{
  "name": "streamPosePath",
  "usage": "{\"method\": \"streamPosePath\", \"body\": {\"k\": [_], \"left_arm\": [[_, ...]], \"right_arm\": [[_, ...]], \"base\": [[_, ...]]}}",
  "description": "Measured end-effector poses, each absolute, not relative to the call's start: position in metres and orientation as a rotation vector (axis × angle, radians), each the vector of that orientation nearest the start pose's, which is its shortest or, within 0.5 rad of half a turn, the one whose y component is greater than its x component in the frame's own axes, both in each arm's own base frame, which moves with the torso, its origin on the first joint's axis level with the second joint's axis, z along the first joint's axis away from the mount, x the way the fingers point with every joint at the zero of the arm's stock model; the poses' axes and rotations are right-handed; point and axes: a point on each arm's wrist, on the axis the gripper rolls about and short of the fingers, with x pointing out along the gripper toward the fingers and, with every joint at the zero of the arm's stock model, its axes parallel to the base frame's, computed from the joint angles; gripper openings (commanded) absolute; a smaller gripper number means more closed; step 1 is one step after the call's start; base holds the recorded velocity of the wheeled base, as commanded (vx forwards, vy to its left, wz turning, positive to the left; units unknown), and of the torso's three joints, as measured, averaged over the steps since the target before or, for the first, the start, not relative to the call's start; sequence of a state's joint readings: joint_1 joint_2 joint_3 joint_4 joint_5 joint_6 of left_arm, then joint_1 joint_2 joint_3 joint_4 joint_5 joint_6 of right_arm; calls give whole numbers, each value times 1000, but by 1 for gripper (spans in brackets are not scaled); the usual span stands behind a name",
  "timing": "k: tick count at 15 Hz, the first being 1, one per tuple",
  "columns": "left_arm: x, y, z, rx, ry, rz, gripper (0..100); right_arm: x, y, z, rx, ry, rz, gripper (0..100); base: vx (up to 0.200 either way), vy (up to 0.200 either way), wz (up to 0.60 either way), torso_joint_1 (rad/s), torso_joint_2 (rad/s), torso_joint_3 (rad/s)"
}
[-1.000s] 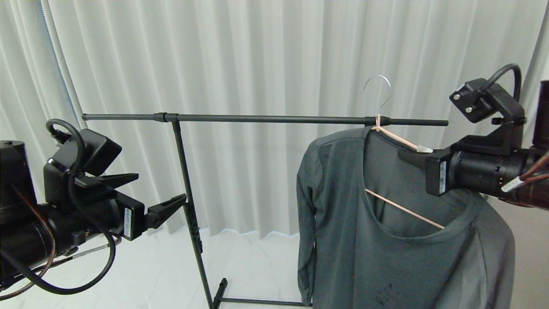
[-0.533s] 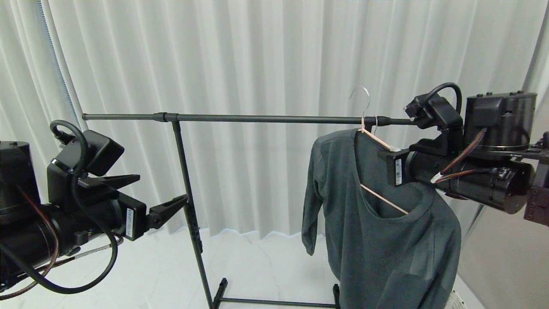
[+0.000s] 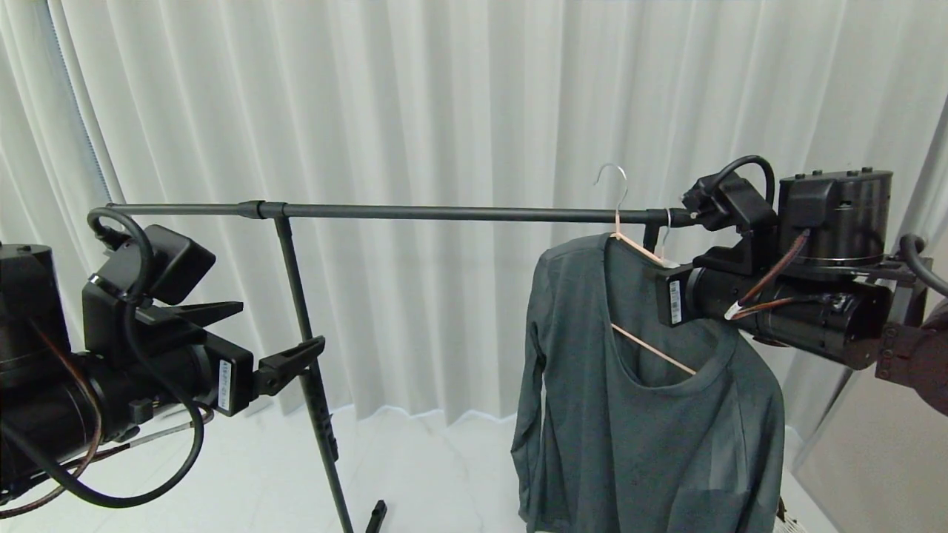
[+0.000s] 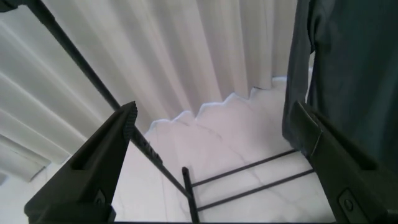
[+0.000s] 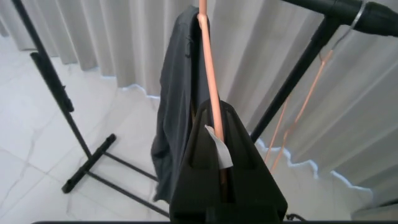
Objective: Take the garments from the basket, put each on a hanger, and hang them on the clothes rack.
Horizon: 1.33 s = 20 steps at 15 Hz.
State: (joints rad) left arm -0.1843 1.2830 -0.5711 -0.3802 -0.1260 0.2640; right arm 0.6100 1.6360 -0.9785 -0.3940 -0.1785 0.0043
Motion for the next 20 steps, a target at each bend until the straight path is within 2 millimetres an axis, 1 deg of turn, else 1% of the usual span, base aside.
{"method": "streamPosePath", "body": {"k": [8, 15, 20], "left_arm": [[188, -43, 197, 274, 288, -377, 100], [185, -52, 193, 289, 295, -427, 100], [183, -55, 192, 292, 297, -447, 100]], "right_arm": [[255, 174, 215, -113, 273, 406, 0], [265, 181, 199, -130, 319, 404, 0], [274, 186, 183, -146, 357, 397, 0]], "base": [[200, 0, 0, 4, 6, 3], [0, 0, 0, 0, 0, 0], [0, 0, 0, 0, 0, 0]]}}
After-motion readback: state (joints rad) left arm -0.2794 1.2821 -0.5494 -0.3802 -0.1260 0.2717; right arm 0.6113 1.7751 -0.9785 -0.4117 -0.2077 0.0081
